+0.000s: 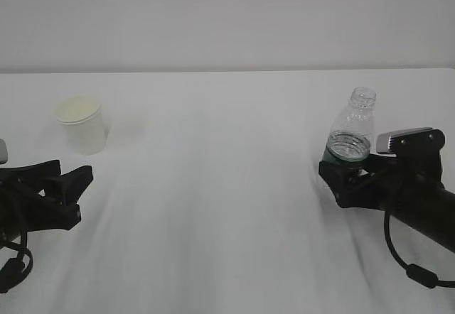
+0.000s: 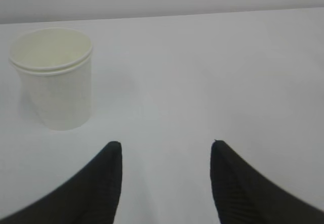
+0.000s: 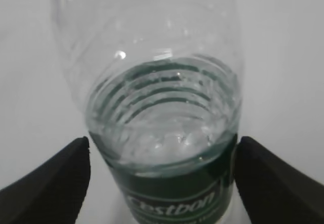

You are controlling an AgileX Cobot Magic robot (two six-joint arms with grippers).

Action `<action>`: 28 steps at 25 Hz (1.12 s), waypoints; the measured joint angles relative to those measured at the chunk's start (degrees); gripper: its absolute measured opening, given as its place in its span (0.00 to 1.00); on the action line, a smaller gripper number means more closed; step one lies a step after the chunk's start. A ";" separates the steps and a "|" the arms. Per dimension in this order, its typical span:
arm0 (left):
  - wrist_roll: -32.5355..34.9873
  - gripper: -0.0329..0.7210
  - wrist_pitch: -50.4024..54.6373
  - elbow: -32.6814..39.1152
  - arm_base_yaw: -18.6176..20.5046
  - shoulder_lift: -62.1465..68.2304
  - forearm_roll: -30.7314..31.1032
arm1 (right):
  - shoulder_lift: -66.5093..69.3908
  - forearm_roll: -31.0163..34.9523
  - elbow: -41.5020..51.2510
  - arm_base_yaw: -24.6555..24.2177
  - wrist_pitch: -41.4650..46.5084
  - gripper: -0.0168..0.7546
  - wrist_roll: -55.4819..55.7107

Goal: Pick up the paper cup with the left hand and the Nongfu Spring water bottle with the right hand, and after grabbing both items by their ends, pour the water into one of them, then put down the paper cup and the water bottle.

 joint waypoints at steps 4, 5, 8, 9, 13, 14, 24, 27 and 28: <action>0.00 0.57 0.00 0.00 0.00 0.00 0.09 | 1.25 -0.52 -2.35 0.00 0.00 0.89 0.23; 0.00 0.57 0.00 0.00 0.00 0.00 0.09 | 1.74 -0.56 -2.92 0.00 0.00 0.89 0.48; 0.00 0.57 -0.04 -0.10 0.00 0.00 0.09 | 2.89 -0.65 -3.95 0.00 0.00 0.89 0.83; 0.00 0.57 -0.04 -0.10 0.00 0.00 0.09 | 2.99 -0.65 -4.09 0.00 0.00 0.89 0.83; 0.00 0.57 -0.04 -0.10 0.00 0.00 0.09 | 3.28 -0.65 -5.25 0.00 0.00 0.89 1.04; 0.00 0.57 -0.04 -0.10 0.00 0.00 0.09 | 3.26 -0.65 -5.48 0.00 0.00 0.89 1.04; 0.00 0.57 -0.04 -0.10 0.00 0.00 0.09 | 3.26 -0.65 -6.12 0.00 0.00 0.87 1.24; 0.00 0.57 -0.04 -0.10 0.00 0.00 0.09 | 3.26 -0.65 -6.12 0.00 0.00 0.86 1.24; 0.00 0.57 -0.04 -0.10 0.00 0.00 0.09 | 3.26 -0.65 -6.12 0.00 0.00 0.85 1.32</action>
